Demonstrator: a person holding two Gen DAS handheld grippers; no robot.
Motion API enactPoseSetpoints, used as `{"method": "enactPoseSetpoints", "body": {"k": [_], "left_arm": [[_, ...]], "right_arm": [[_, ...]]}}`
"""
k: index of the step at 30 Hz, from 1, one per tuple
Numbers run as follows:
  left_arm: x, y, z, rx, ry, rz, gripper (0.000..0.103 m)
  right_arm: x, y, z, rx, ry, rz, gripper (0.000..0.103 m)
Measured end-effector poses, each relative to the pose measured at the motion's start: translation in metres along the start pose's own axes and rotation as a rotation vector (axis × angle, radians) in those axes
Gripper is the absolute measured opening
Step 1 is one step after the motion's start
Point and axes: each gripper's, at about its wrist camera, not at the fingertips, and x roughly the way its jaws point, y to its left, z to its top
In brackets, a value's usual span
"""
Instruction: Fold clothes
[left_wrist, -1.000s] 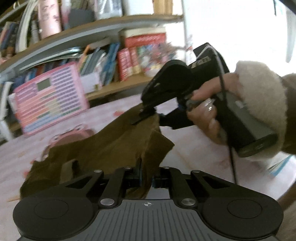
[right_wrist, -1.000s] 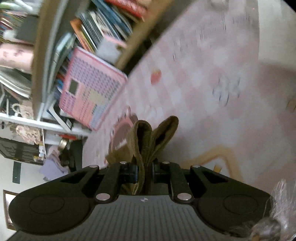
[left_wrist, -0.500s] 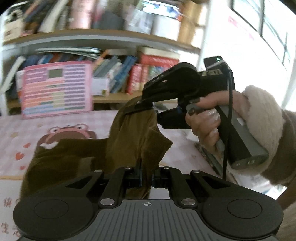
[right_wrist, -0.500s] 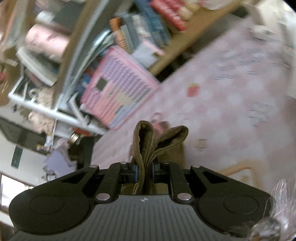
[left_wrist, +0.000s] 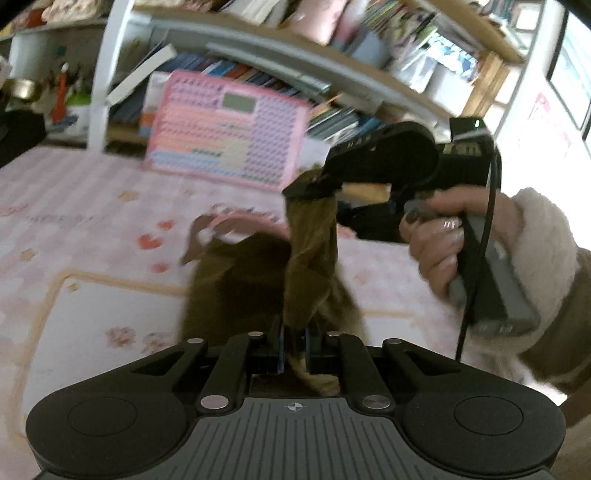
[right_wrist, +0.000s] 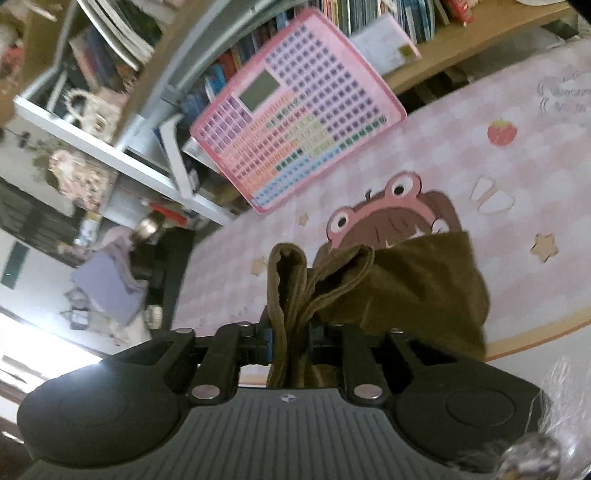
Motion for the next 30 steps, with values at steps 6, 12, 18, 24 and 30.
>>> {"method": "enactPoseSetpoints", "body": {"k": [6, 12, 18, 24, 30], "left_arm": [[-0.005, 0.054, -0.001, 0.007, 0.084, 0.014, 0.048], [0.014, 0.076, 0.014, -0.043, 0.106, -0.067, 0.074], [0.040, 0.088, 0.032, -0.108, 0.110, -0.173, 0.074], [0.069, 0.091, 0.045, -0.136, 0.131, -0.241, 0.068], [0.053, 0.063, 0.053, 0.039, 0.033, -0.250, 0.003]], "right_arm": [[0.016, 0.020, -0.019, 0.012, -0.021, 0.027, 0.049], [-0.025, 0.015, -0.041, -0.059, -0.173, -0.121, 0.058], [-0.055, -0.013, -0.088, -0.192, -0.219, -0.366, 0.060], [-0.043, -0.032, -0.122, -0.195, -0.172, -0.417, 0.060], [-0.029, -0.032, -0.132, -0.211, -0.144, -0.455, 0.060]]}}
